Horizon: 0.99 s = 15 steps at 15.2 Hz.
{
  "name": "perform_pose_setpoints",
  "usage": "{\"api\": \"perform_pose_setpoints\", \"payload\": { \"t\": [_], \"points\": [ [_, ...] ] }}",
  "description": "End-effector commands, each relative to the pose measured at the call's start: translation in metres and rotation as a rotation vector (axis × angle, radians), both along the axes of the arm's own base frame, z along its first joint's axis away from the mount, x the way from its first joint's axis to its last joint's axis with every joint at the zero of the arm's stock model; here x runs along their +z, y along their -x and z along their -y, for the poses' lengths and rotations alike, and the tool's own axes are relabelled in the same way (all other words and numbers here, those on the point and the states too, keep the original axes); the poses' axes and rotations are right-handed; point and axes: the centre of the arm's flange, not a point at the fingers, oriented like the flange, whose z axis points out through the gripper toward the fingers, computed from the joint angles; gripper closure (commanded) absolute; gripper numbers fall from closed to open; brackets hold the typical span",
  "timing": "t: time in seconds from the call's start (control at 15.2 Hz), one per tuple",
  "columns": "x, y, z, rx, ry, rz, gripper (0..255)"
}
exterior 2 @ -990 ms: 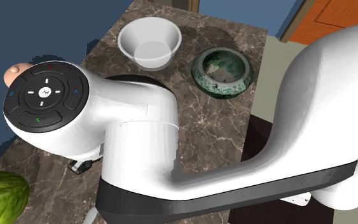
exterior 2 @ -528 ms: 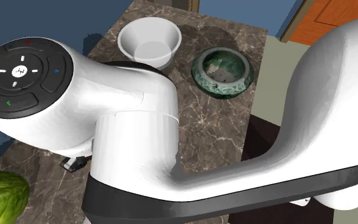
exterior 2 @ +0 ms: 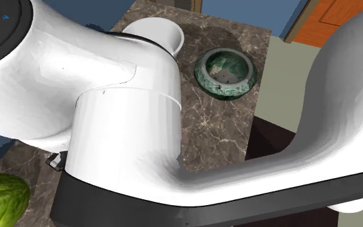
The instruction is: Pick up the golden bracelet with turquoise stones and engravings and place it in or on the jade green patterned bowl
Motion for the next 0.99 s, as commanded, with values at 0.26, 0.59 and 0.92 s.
{"api": "perform_pose_setpoints", "payload": {
  "t": [0.26,0.59,0.92],
  "points": [
    [0.032,0.000,0.000,0.000,0.000,0.000,255],
    [0.059,0.000,0.000,0.000,0.000,0.000,255],
    [0.085,0.000,0.000,0.000,0.000,0.000,255]
  ]
}}
